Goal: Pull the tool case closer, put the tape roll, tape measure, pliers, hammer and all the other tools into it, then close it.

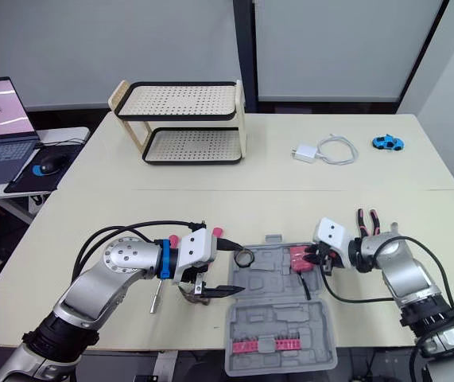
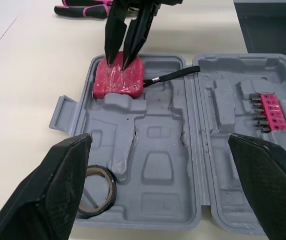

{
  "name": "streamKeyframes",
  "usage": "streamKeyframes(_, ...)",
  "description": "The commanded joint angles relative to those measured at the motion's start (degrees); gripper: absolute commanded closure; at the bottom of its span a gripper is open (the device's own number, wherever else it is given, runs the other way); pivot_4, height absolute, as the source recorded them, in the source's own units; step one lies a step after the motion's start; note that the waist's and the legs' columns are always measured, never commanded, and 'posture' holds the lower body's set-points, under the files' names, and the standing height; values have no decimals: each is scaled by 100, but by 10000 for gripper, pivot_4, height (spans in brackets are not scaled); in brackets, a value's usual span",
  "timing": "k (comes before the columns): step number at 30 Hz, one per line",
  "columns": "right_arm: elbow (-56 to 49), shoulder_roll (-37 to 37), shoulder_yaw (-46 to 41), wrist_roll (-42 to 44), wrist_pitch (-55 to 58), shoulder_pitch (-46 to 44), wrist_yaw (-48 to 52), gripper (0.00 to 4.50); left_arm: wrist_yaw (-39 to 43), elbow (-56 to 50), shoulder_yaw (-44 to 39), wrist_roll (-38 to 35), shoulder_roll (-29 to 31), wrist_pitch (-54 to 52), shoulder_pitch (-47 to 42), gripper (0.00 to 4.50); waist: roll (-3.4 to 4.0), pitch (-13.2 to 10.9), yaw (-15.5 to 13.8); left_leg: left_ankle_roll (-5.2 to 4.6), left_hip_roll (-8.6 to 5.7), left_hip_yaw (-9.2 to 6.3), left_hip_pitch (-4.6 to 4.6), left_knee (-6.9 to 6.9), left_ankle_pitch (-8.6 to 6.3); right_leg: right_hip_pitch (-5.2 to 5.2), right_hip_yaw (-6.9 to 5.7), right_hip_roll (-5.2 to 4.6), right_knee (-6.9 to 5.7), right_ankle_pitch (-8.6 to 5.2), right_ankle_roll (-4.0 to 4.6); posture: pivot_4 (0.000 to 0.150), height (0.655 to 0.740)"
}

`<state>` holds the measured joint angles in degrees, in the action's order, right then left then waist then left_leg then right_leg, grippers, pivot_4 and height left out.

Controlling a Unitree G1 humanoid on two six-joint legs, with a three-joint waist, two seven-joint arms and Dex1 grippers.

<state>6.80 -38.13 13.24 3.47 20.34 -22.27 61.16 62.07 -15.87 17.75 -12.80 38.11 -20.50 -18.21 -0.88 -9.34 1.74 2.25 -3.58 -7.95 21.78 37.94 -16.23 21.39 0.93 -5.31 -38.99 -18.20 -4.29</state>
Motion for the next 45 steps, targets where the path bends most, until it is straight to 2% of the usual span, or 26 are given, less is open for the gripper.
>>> streamKeyframes(1, 301, -82, 252, -228, 220, 31, 43, 35779, 42, -136, -154, -56, 63, 110, 1, 0, -3, 2, 0, 0, 0, 1, 0, 0, 0, 0, 0, 0, 0, 0, 0, 1500, 7400)
streamKeyframes(13, 642, -332, 614, -540, 223, 233, -11, 35779, 6, -119, -205, -55, 112, 84, -22, 0, -20, 28, -45, -8, -2, -7, -12, 1, -5, -19, -3, 0, 5, 1, -1, 1500, 7400)
streamKeyframes(25, 1053, 19, 133, -251, -575, 446, -312, 35779, 55, -212, -212, -261, 28, -22, -79, 0, -35, 42, -76, -14, -1, -5, -36, -1, -8, -40, 0, 0, 7, 1, -1, 1500, 7400)
streamKeyframes(37, 1415, 31, 257, -378, -872, 568, -220, 35779, 102, -334, -190, -392, 37, -211, -121, 0, -33, 41, -98, -32, 0, -14, -94, -11, -24, -113, -8, 2, 35, 0, -2, 1500, 7400)
streamKeyframes(45, 1186, 203, 104, -218, -1188, 396, -283, 35779, 67, -315, -225, -365, 23, -213, -109, 0, -33, 41, -74, -32, 4, -16, -96, -11, -24, -115, -8, 6, 37, 0, -2, 1500, 7400)
